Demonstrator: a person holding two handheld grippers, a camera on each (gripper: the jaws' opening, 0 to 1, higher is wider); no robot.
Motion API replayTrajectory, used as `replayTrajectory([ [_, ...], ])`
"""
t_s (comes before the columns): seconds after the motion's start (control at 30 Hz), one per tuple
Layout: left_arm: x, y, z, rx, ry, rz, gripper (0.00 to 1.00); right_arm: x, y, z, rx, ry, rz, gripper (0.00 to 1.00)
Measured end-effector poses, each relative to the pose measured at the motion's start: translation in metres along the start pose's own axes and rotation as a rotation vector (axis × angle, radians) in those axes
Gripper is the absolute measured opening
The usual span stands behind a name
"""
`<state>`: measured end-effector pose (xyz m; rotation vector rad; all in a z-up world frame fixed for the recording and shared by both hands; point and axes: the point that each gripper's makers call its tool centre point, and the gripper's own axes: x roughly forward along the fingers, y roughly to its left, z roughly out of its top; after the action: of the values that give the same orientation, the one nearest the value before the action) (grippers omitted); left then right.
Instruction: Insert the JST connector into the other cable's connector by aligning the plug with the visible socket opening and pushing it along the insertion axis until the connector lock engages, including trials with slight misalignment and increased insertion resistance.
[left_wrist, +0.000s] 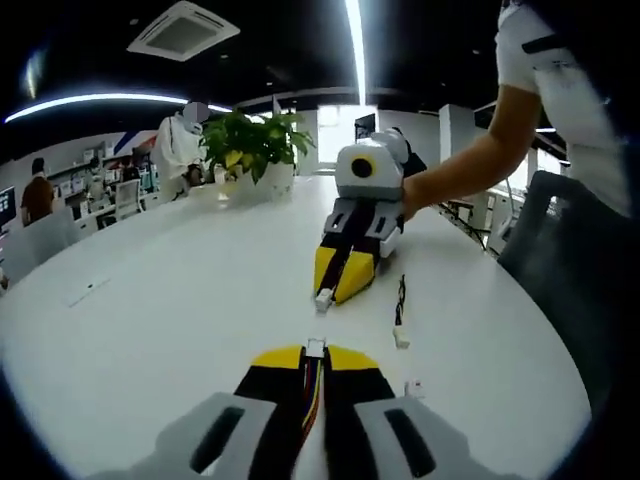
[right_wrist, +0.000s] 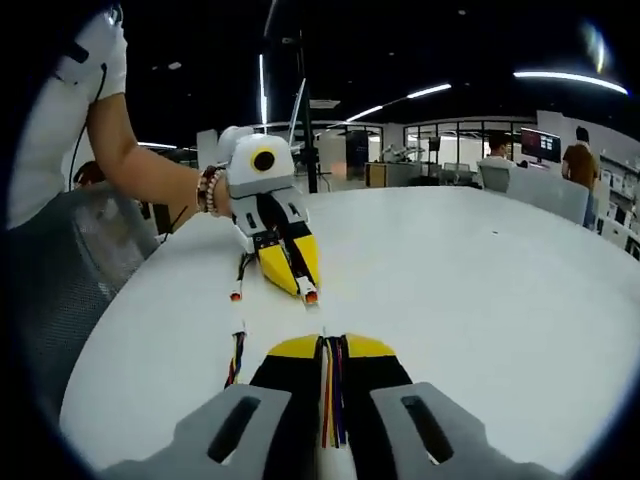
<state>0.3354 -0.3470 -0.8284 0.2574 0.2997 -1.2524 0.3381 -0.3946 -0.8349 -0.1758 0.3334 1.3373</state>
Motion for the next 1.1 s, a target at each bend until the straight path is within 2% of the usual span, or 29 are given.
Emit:
replayTrajectory([
  [0.43,-0.009,-0.012,0.01,0.129,0.097,-0.05,0.0,-0.008,0.011,0.018,-0.082,0.061,0.041,0.04],
  [0.8,-0.01,-0.024,0.035,0.162,0.064,-0.07,0.0,-0.002,0.028,0.04,-0.174,0.067,0.082,0.04],
  [0.93,-0.008,-0.028,0.043,0.161,0.04,-0.068,0.0,0.0,0.032,0.041,-0.195,0.074,0.085,0.04],
  [1.1,-0.006,-0.031,0.045,0.174,0.038,-0.073,0.0,0.002,0.037,0.045,-0.207,0.067,0.095,0.04],
])
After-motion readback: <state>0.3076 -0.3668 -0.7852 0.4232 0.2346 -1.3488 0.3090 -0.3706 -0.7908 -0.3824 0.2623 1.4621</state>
